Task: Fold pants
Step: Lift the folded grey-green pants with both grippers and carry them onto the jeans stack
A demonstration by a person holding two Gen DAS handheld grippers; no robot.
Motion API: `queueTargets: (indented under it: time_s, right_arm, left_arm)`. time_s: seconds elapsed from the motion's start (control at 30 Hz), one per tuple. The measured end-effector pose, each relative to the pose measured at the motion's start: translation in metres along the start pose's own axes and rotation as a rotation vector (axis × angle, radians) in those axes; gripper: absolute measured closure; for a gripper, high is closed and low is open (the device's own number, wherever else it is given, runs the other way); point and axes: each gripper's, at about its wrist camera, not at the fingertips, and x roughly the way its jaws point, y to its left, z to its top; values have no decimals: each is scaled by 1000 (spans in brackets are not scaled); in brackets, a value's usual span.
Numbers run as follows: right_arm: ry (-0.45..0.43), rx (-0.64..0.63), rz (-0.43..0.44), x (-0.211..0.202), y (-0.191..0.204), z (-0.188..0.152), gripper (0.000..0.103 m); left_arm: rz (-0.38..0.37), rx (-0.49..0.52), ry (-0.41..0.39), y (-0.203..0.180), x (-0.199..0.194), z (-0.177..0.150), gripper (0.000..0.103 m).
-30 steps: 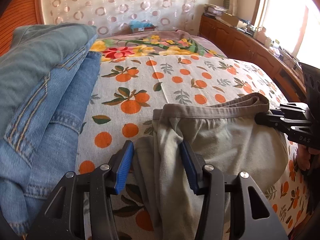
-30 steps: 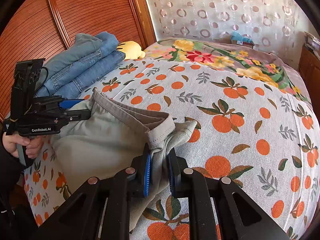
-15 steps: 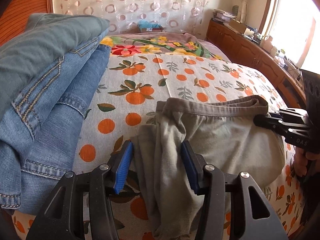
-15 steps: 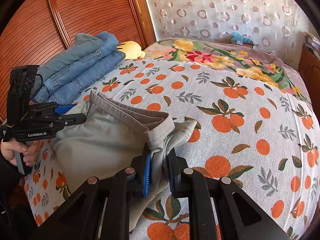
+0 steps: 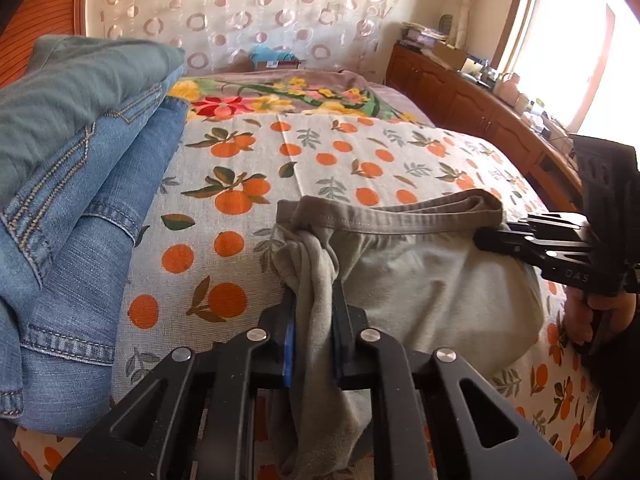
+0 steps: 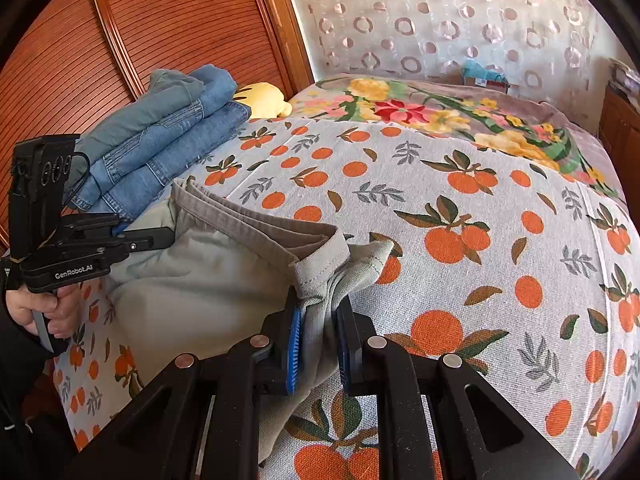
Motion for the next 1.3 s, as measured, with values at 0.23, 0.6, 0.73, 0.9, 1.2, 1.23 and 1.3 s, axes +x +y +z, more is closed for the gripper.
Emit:
queueTargets:
  time_s: [0.23, 0.6, 0.73, 0.9, 1.2, 1.23, 1.3]
  right_arm:
    - [-71, 2, 14, -17, 9, 7, 90]
    - [-222, -161, 5, -49, 67, 83, 90]
    - [-268, -271, 22, -42, 97, 121, 90]
    - [-278, -354, 25, -11, 135, 164, 90]
    - [-253, -491, 8, 54, 185, 217, 90]
    - [-250, -498, 8, 62, 187, 223, 90]
    - [-233, -499, 18, 81, 194, 232, 90]
  left_arm:
    - [-68, -17, -76, -2, -30, -5, 90]
    - [-52, -63, -300, 14, -122, 5, 90]
    - [-15, -79, -362, 30, -146, 10, 90]
    - [35, -121, -411, 60, -165, 12, 90]
    - [92, -214, -415, 111, -169, 12, 90]
    - [100, -222, -414, 114, -168, 14, 90]
    - [116, -244, -403, 121, -162, 15, 90]
